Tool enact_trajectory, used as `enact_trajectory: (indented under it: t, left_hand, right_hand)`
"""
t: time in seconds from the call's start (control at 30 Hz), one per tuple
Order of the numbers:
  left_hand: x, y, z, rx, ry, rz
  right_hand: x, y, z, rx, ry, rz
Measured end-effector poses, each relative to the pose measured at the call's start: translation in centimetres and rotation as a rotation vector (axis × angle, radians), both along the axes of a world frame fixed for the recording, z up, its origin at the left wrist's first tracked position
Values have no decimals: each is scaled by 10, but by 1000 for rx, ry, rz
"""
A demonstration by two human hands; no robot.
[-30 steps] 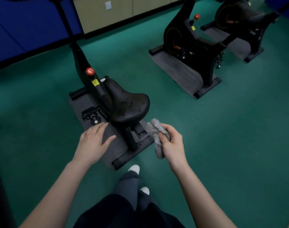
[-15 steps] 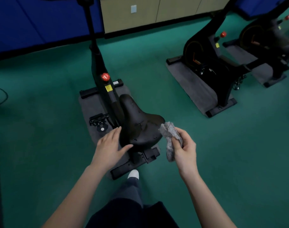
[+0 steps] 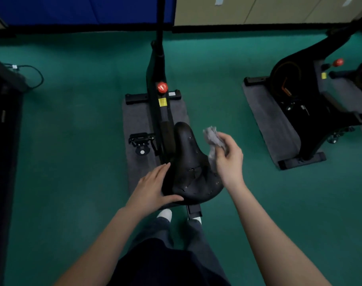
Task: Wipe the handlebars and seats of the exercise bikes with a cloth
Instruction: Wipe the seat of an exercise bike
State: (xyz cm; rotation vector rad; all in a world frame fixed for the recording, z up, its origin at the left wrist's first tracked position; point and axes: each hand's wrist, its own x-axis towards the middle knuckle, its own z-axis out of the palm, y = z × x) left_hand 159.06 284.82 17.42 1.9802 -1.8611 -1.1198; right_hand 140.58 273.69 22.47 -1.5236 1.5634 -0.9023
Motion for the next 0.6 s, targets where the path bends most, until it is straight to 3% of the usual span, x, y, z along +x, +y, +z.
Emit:
enact_trajectory:
  t: [0.23,0.6]
  left_hand:
    - [-18,0,-12,54,64,88]
    - [-57,10,-23,-11,87,381]
  right_hand:
    - [30,-73,-26,-43,208,368]
    - [-27,-41,-44,-360,292,821]
